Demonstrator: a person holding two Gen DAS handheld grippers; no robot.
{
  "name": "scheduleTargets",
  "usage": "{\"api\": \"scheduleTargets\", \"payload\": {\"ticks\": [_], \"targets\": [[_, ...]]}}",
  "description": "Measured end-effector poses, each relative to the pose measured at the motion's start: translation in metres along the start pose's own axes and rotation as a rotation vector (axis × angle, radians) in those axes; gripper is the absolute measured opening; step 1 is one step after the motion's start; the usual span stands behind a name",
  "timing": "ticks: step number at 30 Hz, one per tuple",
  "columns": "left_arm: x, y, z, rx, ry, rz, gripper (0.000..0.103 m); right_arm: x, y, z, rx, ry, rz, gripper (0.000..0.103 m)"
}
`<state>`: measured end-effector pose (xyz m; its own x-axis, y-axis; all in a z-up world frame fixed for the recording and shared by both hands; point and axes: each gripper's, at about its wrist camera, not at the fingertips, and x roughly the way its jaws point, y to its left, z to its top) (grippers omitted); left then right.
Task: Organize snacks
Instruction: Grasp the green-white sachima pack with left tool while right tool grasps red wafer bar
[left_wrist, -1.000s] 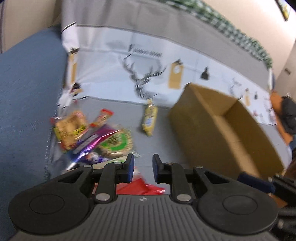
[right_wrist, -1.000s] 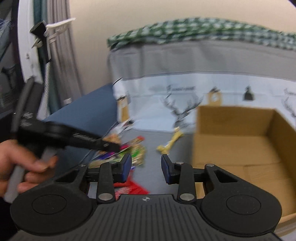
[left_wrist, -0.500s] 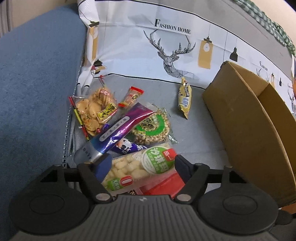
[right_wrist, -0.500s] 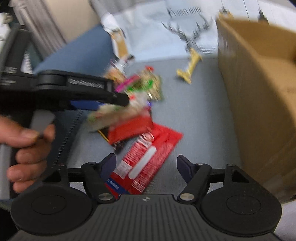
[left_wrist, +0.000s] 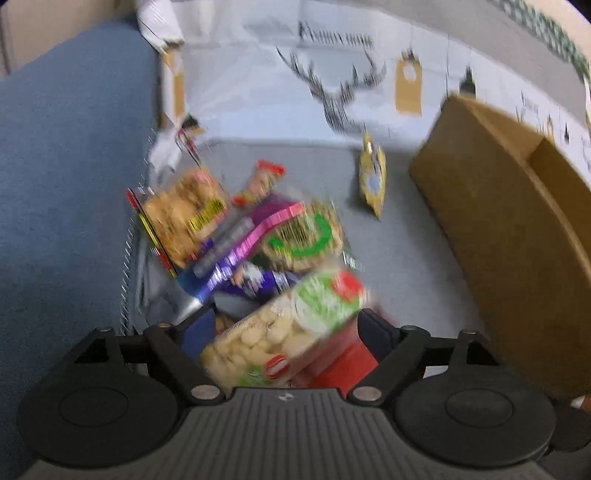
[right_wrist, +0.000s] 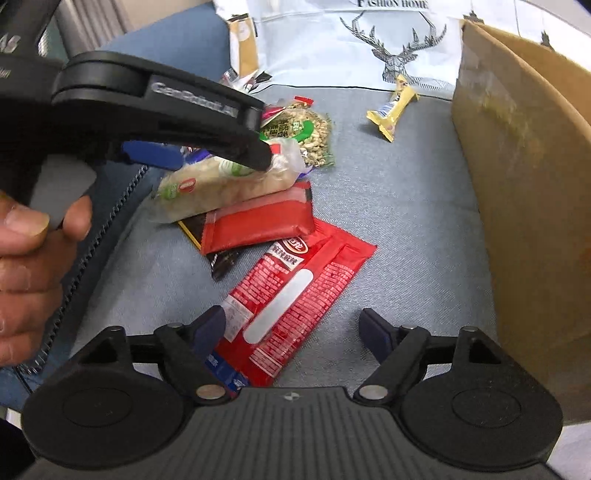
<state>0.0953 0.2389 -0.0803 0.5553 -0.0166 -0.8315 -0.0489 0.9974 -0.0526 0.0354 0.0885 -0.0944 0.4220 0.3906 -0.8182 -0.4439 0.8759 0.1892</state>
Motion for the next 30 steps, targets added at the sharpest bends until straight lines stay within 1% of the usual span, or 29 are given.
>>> {"api": "scheduleTargets", "payload": {"ticks": [1, 2, 3, 4, 5, 6, 7, 8, 9, 11, 12, 14, 16, 18, 20, 21, 22, 23, 25, 26, 27, 28, 30], "targets": [[0.004, -0.003, -0.002, 0.024, 0.021, 0.01, 0.087, 0.0, 0.001, 0.0, -0.011, 0.0, -0.003, 0.081], [0.006, -0.006, -0.003, 0.046, 0.033, 0.026, 0.081, -0.001, 0.003, 0.0, -0.017, 0.002, -0.002, 0.081], [0.007, -0.006, -0.004, 0.05, 0.033, 0.03, 0.078, -0.002, 0.002, 0.0, -0.022, 0.003, 0.003, 0.081], [0.006, -0.004, -0.004, 0.038, 0.028, 0.018, 0.069, -0.002, 0.001, -0.001, -0.025, 0.004, 0.007, 0.081], [0.004, -0.002, -0.004, 0.017, 0.023, 0.0, 0.058, -0.002, 0.0, -0.001, -0.025, 0.006, 0.012, 0.081], [0.003, 0.0, -0.003, -0.004, 0.02, -0.014, 0.052, -0.002, -0.001, -0.001, -0.027, 0.007, 0.016, 0.08], [0.002, 0.001, -0.003, -0.014, 0.018, -0.02, 0.043, -0.003, -0.002, -0.001, -0.03, 0.007, 0.018, 0.08], [0.0, 0.001, -0.003, -0.018, 0.016, -0.023, 0.041, -0.003, -0.002, -0.001, -0.033, 0.005, 0.019, 0.076], [0.0, 0.001, -0.004, -0.02, 0.019, -0.025, 0.04, -0.004, -0.003, -0.001, -0.038, 0.002, 0.022, 0.073], [-0.002, 0.001, -0.006, -0.032, 0.029, -0.03, 0.04, -0.005, -0.005, 0.001, -0.042, 0.0, 0.029, 0.055], [-0.003, 0.002, -0.006, -0.05, 0.037, -0.04, 0.04, -0.008, -0.006, 0.001, -0.044, -0.003, 0.034, 0.05], [-0.005, 0.005, -0.008, -0.098, 0.053, -0.063, 0.04, -0.011, -0.009, 0.003, -0.044, -0.002, 0.037, 0.033], [-0.006, 0.011, -0.01, -0.172, 0.081, -0.073, 0.04, -0.015, -0.012, 0.004, -0.051, 0.013, 0.001, 0.026], [-0.007, 0.017, -0.013, -0.254, 0.113, -0.07, 0.04, -0.018, -0.017, 0.005, -0.051, 0.029, -0.024, 0.026], [-0.012, 0.019, -0.014, -0.292, 0.115, -0.062, 0.04, -0.022, -0.022, 0.004, -0.04, 0.032, -0.031, 0.028], [-0.015, 0.019, -0.015, -0.307, 0.112, -0.052, 0.04, -0.023, -0.024, 0.004, -0.023, 0.02, -0.017, 0.028], [-0.018, 0.02, -0.015, -0.323, 0.11, -0.047, 0.04, -0.023, -0.027, 0.004, -0.002, 0.007, 0.006, 0.037], [-0.021, 0.02, -0.016, -0.336, 0.107, -0.044, 0.04, -0.022, -0.029, 0.005, 0.03, -0.003, 0.038, 0.049], [-0.028, 0.02, -0.019, -0.347, 0.096, -0.025, 0.04, -0.021, -0.029, 0.006, 0.08, -0.022, 0.088, 0.059], [-0.031, 0.02, -0.02, -0.349, 0.093, -0.011, 0.04, -0.019, -0.027, 0.007, 0.093, -0.028, 0.099, 0.063], [-0.031, 0.021, -0.02, -0.352, 0.092, -0.005, 0.04, -0.016, -0.024, 0.009, 0.095, -0.029, 0.097, 0.066], [-0.032, 0.021, -0.021, -0.359, 0.092, 0.0, 0.04, -0.014, -0.019, 0.009, 0.092, -0.026, 0.086, 0.072], [-0.031, 0.023, -0.022, -0.367, 0.098, 0.011, 0.04, -0.006, -0.011, 0.009, 0.073, -0.014, 0.061, 0.074]]}}
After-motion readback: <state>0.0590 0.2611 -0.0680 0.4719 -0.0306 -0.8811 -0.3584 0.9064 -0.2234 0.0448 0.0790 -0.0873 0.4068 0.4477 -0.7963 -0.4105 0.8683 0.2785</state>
